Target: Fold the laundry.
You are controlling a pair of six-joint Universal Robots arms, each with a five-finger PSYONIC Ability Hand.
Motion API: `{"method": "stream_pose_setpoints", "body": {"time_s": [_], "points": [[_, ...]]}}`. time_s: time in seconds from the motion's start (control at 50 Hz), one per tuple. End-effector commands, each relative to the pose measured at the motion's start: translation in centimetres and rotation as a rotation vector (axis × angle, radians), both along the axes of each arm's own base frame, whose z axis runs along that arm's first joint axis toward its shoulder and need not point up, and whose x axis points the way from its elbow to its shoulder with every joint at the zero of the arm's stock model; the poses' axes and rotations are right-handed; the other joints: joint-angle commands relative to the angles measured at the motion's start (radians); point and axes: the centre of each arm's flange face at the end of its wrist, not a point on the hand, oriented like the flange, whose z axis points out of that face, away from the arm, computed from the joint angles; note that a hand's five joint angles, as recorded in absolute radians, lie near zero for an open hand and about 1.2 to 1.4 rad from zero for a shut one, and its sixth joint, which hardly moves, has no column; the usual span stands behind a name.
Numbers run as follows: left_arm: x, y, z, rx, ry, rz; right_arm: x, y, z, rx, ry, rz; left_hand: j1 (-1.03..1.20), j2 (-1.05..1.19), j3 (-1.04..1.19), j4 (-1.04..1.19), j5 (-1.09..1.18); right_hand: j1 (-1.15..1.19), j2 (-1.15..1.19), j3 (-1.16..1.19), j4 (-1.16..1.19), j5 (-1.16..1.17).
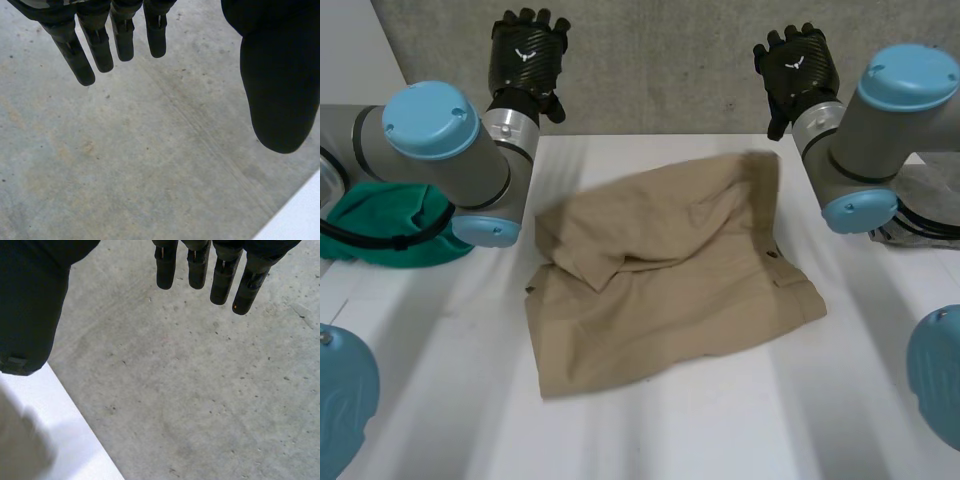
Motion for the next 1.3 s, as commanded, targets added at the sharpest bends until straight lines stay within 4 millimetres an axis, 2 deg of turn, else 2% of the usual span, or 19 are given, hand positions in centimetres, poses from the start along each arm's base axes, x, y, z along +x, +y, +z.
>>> {"method": "stream_pose_setpoints", "body": {"time_s": [0.02,0.06,0.1,0.14,0.2,0.22,0.26,0.28,0.32,0.36,0.44,0.52,0.6,0.64,0.74,0.82,1.02,1.2,1.3], "points": [[0.5,0.8,1.1,0.026,0.056,0.021,0.2,1.2,1.9,0.004,0.009,-0.047,-0.049,-0.041,-0.041,-0.039,-0.025,-0.029,-0.046,-0.041,-0.060,-0.063],[1.0,1.6,1.3,0.048,0.048,0.022,-0.1,2.3,2.7,0.045,0.031,-0.041,-0.046,-0.038,-0.038,-0.036,-0.023,-0.029,-0.046,-0.041,-0.060,-0.063],[1.7,3.3,1.7,0.076,0.032,0.018,-0.4,3.1,2.9,0.087,0.052,-0.035,-0.038,-0.029,-0.029,-0.027,-0.014,-0.029,-0.046,-0.041,-0.060,-0.063],[2.3,5.1,1.2,0.120,0.011,0.011,-1.2,4.3,2.7,0.166,0.087,-0.036,-0.038,-0.029,-0.029,-0.027,-0.014,-0.029,-0.046,-0.041,-0.060,-0.063],[2.9,7.3,0.7,0.169,-0.017,0.003,-2.3,6.4,2.0,0.294,0.148,-0.034,-0.029,-0.020,-0.021,-0.019,-0.005,-0.029,-0.046,-0.041,-0.060,-0.063],[3.1,9.2,0.3,0.207,-0.040,-0.012,-2.5,7.0,1.8,0.323,0.163,-0.030,-0.023,-0.014,-0.015,-0.013,0.001,-0.029,-0.046,-0.041,-0.060,-0.063],[3.3,11.3,-0.1,0.250,-0.066,-0.031,-3.1,8.9,0.6,0.409,0.206,0.005,-0.008,0.000,0.000,0.002,0.016,-0.029,-0.046,-0.041,-0.060,-0.063],[3.5,13.5,-1.0,0.307,-0.099,-0.052,-3.2,9.5,0.4,0.427,0.214,0.019,0.003,0.012,0.012,0.014,0.027,-0.029,-0.046,-0.041,-0.060,-0.063],[3.8,15.6,-2.0,0.366,-0.137,-0.070,-3.6,11.2,-0.6,0.483,0.241,0.071,0.024,0.032,0.032,0.034,0.048,-0.029,-0.046,-0.041,-0.060,-0.063],[4.5,18.4,-3.8,0.457,-0.189,-0.093,-4.4,11.8,-1.5,0.524,0.257,0.088,0.120,0.129,0.128,0.130,0.144,-0.029,-0.046,-0.041,-0.060,-0.063],[5.4,22.8,-6.6,0.577,-0.276,-0.137,-6.8,12.6,-4.1,0.639,0.279,0.102,0.329,0.337,0.337,0.339,0.352,0.037,0.020,0.025,0.005,0.002],[6.0,26.3,-9.1,0.670,-0.356,-0.183,-8.0,14.2,-6.2,0.733,0.291,0.145,0.496,0.504,0.504,0.506,0.520,0.263,0.246,0.251,0.231,0.228],[6.5,28.1,-10.6,0.734,-0.406,-0.202,-9.0,15.2,-7.7,0.771,0.304,0.166,0.511,0.520,0.520,0.522,0.535,0.395,0.378,0.383,0.364,0.361],[6.7,28.1,-10.9,0.746,-0.408,-0.199,-9.9,15.1,-8.9,0.781,0.307,0.154,0.494,0.502,0.502,0.504,0.518,0.407,0.390,0.395,0.376,0.373],[6.9,27.2,-12.2,0.790,-0.410,-0.160,-10.5,15.4,-10.6,0.757,0.326,0.154,0.187,0.195,0.195,0.197,0.210,0.363,0.346,0.351,0.332,0.329],[7.1,25.7,-12.7,0.800,-0.395,-0.128,-10.3,15.1,-11.3,0.690,0.326,0.160,0.174,0.182,0.182,0.184,0.198,0.287,0.270,0.275,0.255,0.252],[6.7,23.6,-14.4,0.781,-0.387,-0.070,-10.0,13.7,-12.9,0.610,0.312,0.161,0.188,0.197,0.197,0.199,0.212,0.322,0.305,0.310,0.291,0.287],[6.0,22.4,-14.3,0.701,-0.340,-0.065,-9.5,12.7,-13.7,0.584,0.305,0.170,0.385,0.394,0.393,0.395,0.409,0.384,0.366,0.371,0.352,0.349],[5.6,21.8,-14.6,0.686,-0.332,-0.066,-9.3,12.0,-14.2,0.583,0.303,0.167,0.620,0.628,0.628,0.630,0.644,0.503,0.486,0.491,0.472,0.469]]}}
